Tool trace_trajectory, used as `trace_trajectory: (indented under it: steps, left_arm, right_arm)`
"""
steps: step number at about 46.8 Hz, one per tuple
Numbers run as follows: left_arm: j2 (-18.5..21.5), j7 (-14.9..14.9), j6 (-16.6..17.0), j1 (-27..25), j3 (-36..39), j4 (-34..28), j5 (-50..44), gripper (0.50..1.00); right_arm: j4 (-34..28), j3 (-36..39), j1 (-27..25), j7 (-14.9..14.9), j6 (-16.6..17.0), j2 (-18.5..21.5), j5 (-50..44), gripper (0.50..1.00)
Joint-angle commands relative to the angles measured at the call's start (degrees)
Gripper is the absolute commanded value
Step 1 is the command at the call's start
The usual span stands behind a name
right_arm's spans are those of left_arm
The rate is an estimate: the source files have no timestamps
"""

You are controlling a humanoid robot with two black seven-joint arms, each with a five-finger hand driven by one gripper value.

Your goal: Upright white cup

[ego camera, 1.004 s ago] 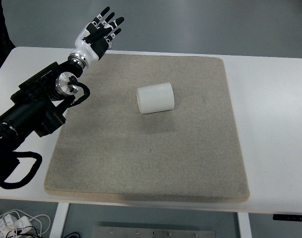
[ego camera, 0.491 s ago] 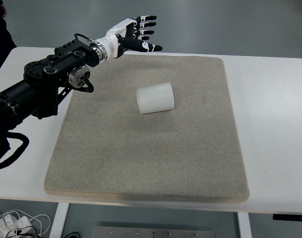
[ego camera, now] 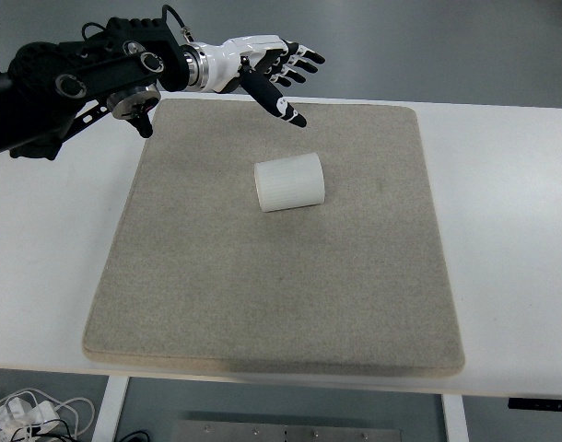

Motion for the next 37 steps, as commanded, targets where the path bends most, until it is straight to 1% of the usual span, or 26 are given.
trace_trajectory:
  steps: [1, 8, 9, 14, 18, 23, 28, 30, 33, 37]
  left_arm:
    - [1.38, 1.01, 0.01, -2.18, 3.26, -3.51, 0.02, 0.994]
    - [1.73, 2.77, 0.10, -4.56, 7.66, -6.60, 0.19, 0.981]
    - [1.73, 2.95, 0.10, -4.82, 8.19, -6.77, 0.28, 0.975]
    - [0.68, 3.74, 0.10, -6.49, 10.74, -6.86, 2.39, 0.975]
    - [-1.51, 3.91, 0.10, -6.85, 13.02, -6.51, 4.15, 0.973]
    - [-4.41, 4.88, 0.54, -7.02, 14.52, -5.98, 4.41, 0.971]
    - [-7.58, 5.58, 0.89, -7.37, 16.45, -3.79, 4.50, 0.969]
    - [-9.16, 5.76, 0.98, -7.46, 17.15, -2.74, 4.59, 0.956]
    - [-10.48, 6.37, 0.98, -7.90, 17.68, -1.50, 4.59, 0.943]
    - [-11.62, 7.69, 0.98, -8.43, 18.21, -0.71, 4.50, 0.941]
  right_arm:
    - [0.00, 0.00, 0.00, 0.00, 0.00, 0.00, 0.00, 0.952]
    - [0.00, 0.00, 0.00, 0.00, 0.00, 0.00, 0.00, 0.952]
    - [0.00, 0.00, 0.00, 0.00, 0.00, 0.00, 0.00, 0.952]
    - [0.00, 0.00, 0.00, 0.00, 0.00, 0.00, 0.00, 0.952]
    - [0.00, 0.00, 0.00, 0.00, 0.00, 0.00, 0.00, 0.952]
    - [0.00, 0.00, 0.00, 0.00, 0.00, 0.00, 0.00, 0.952]
    - [0.00, 0.00, 0.00, 0.00, 0.00, 0.00, 0.00, 0.952]
    - [0.00, 0.00, 0.00, 0.00, 0.00, 0.00, 0.00, 0.952]
    - [0.00, 0.00, 0.00, 0.00, 0.00, 0.00, 0.00, 0.952]
    - [0.00, 0.00, 0.00, 0.00, 0.00, 0.00, 0.00, 0.952]
